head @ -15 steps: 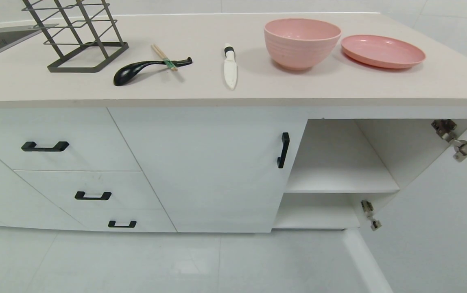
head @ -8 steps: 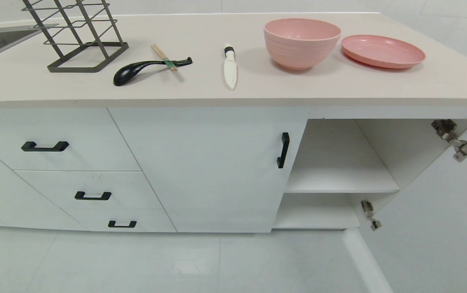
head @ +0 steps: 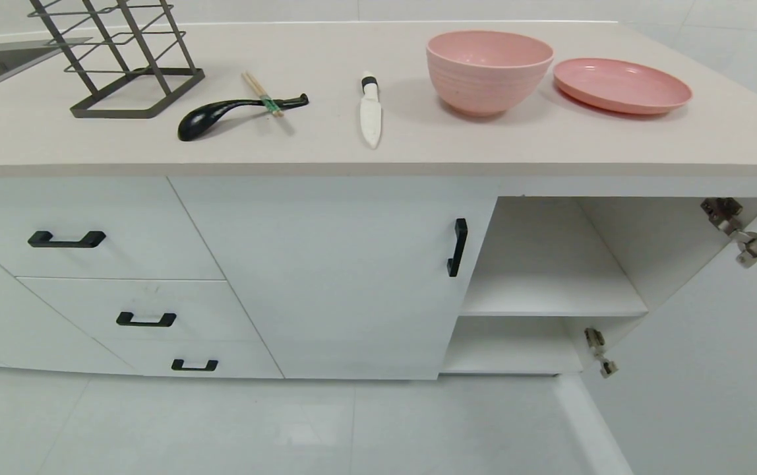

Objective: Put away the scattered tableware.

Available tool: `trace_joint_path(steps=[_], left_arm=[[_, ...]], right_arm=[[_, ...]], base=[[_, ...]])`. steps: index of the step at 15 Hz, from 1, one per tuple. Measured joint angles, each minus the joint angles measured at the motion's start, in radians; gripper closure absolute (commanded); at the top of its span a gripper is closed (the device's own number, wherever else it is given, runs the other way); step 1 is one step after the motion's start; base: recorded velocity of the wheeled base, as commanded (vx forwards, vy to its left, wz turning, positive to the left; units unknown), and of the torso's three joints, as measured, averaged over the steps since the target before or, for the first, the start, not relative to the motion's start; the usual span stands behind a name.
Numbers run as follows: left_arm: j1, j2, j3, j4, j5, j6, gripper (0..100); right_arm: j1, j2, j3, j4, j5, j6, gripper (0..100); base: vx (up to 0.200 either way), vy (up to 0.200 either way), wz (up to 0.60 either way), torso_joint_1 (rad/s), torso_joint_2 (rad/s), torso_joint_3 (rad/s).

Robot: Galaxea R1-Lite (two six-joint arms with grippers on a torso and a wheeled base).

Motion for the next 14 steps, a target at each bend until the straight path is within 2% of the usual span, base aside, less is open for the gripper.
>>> trace_joint_path(steps=[3, 12, 14], left_arm=[[0.001, 0.0, 0.0, -0.001, -0.001, 0.003, 0], [0.001, 0.0, 0.0, -0.002, -0.003, 0.0, 0], [0.001, 0.001, 0.0, -0.002, -0.003, 0.0, 0]], right_arm=[[0.001, 0.0, 0.0, 0.0, 0.0, 0.0, 0], [0.001, 0.001, 0.0, 0.0, 0.0, 0.0, 0], [0.002, 0.001, 0.0, 0.0, 0.0, 0.0, 0]], base=[[0.0, 0.0, -0.6, -0.001, 0.0, 0.004], [0.0, 0.0, 0.0, 0.0, 0.0, 0.0], [0.0, 0.0, -0.6, -0.002, 0.0, -0.002]])
